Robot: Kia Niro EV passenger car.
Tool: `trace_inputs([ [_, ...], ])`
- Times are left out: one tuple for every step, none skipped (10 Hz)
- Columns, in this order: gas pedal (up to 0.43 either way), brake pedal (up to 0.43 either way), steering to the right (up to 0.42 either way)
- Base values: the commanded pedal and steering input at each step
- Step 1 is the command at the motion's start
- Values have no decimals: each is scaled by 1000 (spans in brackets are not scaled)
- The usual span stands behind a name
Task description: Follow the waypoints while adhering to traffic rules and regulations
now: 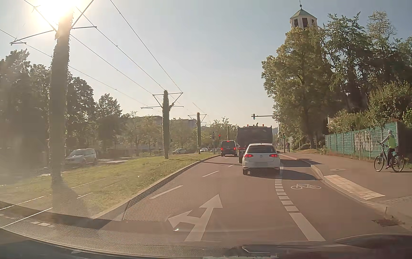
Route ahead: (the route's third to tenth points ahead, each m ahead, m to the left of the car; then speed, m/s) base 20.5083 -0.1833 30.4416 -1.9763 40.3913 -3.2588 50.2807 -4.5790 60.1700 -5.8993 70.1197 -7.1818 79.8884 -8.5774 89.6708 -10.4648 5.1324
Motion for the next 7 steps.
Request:
trace_inputs([
  [20, 0, 17],
  [20, 0, 20],
  [20, 0, 21],
  [20, 0, 23],
  [20, 0, 28],
  [20, 0, 35],
  [20, 0, 43],
])
